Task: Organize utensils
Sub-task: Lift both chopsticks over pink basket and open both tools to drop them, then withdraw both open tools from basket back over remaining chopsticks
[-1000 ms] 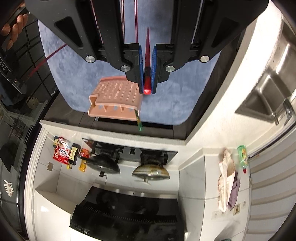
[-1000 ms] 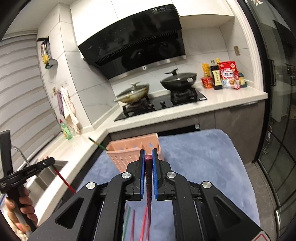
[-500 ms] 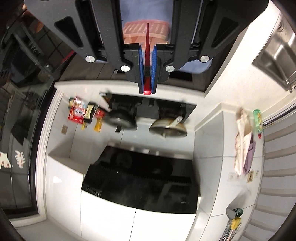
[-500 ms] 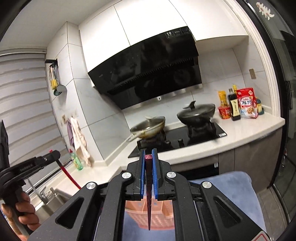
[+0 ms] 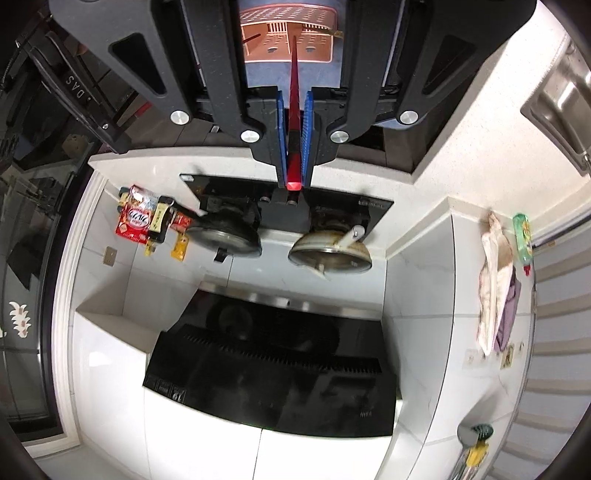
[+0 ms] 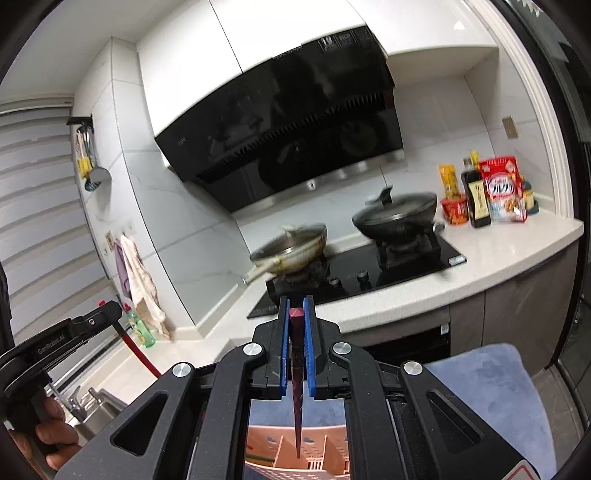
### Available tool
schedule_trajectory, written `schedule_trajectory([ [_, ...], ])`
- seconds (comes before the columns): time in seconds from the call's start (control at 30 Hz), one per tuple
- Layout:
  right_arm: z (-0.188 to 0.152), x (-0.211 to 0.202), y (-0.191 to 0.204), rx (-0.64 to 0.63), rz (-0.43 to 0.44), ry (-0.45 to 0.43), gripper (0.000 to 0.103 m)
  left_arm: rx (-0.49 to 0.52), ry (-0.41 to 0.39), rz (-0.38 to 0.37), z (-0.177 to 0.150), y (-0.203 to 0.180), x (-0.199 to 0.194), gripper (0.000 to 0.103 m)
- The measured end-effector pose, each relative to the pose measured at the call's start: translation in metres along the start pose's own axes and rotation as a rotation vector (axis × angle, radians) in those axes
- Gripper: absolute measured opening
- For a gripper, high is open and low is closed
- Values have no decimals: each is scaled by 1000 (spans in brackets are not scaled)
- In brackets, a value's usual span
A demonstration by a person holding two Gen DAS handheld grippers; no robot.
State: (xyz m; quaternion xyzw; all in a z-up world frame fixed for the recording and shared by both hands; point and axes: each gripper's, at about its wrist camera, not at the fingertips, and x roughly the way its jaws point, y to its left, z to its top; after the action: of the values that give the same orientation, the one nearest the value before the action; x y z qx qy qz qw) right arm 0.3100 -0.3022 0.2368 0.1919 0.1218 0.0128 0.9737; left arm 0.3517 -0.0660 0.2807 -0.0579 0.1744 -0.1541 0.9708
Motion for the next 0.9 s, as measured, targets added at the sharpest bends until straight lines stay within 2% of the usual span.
schedule_trajectory([
  [0.3, -38, 30, -13, 9, -24, 98, 7, -38, 96, -5, -39, 17, 40, 7],
  [0.47, -44, 31, -14, 4, -43, 102, 12, -48, 113, -10, -49, 21, 43, 9],
  [0.5, -43, 30, -14, 2, -46, 101, 13, -46, 111, -14, -50, 21, 41, 16],
  [0.53, -43, 28, -14, 2, -45, 102, 14, -43, 107, -4, -50, 21, 39, 30],
  [0.6, -43, 26, -13, 8, -44, 102, 18, -40, 101, 22, -51, 22, 35, 50],
  [0.73, -40, 10, -9, -1, -35, 90, 27, -28, 104, 44, -52, 24, 23, 51],
  [0.9, -41, -13, -3, -16, -22, 88, 30, 22, 130, 101, -58, 19, 7, 51],
])
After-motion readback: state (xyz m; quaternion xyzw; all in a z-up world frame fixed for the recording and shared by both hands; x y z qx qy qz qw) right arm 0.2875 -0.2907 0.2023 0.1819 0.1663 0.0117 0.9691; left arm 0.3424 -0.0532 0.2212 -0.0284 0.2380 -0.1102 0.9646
